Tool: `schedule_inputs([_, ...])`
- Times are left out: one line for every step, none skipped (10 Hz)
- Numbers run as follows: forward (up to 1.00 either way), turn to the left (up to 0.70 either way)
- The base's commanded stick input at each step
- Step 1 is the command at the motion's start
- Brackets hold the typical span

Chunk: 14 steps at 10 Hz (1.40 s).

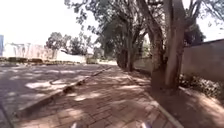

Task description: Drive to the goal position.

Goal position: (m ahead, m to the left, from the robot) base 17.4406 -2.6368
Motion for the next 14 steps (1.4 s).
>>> schedule_inputs([0.5,0.0])
schedule_inputs([0.5,0.0])
schedule_inputs([0.5,0.0])
schedule_inputs([0.5,0.0])
schedule_inputs([0.5,0.0])
schedule_inputs([0.5,0.0])
schedule_inputs([0.5,0.0])
schedule_inputs([0.5,0.0])
schedule_inputs([0.5,0.0])
schedule_inputs([0.5,0.0])
schedule_inputs([0.5,0.0])
schedule_inputs([0.5,0.0])
schedule_inputs([0.5,0.0])
schedule_inputs([0.5,0.0])
